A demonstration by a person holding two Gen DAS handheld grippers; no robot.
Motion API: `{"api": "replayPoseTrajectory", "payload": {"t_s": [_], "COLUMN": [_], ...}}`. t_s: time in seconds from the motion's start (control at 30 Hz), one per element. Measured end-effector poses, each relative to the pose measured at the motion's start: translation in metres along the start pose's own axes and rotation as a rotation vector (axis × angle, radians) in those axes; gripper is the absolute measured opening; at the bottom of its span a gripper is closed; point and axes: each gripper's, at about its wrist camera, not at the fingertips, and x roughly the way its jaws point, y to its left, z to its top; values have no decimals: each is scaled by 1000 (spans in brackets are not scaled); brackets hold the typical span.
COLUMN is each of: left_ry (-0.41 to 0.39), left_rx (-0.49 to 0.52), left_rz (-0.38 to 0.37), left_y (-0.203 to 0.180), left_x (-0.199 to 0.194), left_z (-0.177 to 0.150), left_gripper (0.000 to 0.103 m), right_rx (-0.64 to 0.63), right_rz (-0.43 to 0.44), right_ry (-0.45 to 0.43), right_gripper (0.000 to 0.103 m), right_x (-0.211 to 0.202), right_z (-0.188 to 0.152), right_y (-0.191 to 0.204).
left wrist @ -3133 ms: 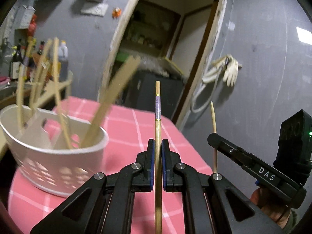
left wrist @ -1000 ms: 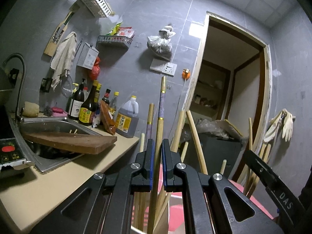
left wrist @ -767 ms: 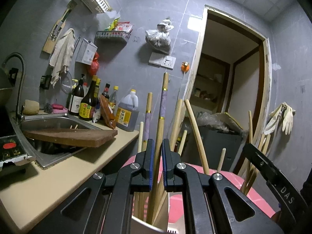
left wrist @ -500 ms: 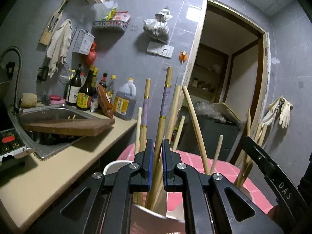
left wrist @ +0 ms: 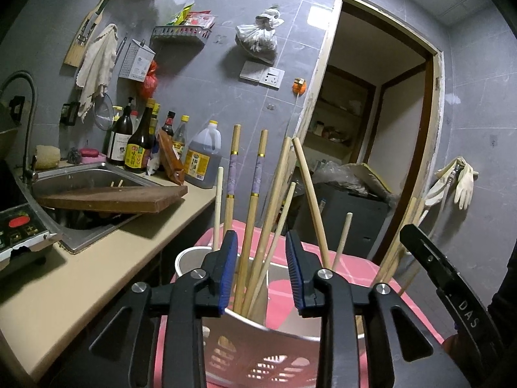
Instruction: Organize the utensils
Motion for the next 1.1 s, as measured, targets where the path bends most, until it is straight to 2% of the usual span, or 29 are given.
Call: {"api": "replayPoseTrajectory", "payload": {"t_s": [0.17, 0.27, 0.33, 0.47, 0.6, 0.7, 0.77, 0.9, 1.1], "left_ry": [14, 18, 19, 33, 39, 49, 54, 61, 71], "left_rx": [5, 10, 9, 26, 34, 41, 48, 49, 68], "left_rz": [2, -1, -3, -5, -5, -8, -13, -15, -1], "left_y": [-6, -9, -10, -16, -20, -24, -27, -30, -34], "left_x": [-13, -20, -25, -37, -49, -58, -65, -77, -98], "left_z": [0, 0, -1, -1, -3, -6, -8, -14, -23], "left_gripper": [34, 42, 48, 53, 66, 72, 77, 89, 98], "right_rx": [-7, -6, -5, 7, 25, 46, 46, 56, 65], "right_rz": [-11, -18, -26, -45, -65, -66, -78, -106, -161], "right_ry": [-16, -22, -23, -17, -14, 7, 22, 58, 81], "right_gripper": [23, 30, 39, 48, 57, 70, 72, 84, 103], "right_x": [-13, -23, -31, -48, -69, -85, -94, -113, -143], "right_z": [4, 7, 9, 13, 18, 20, 19, 16, 9], "right_y": [0, 0, 0, -4, -9, -14, -15, -19, -24]}}
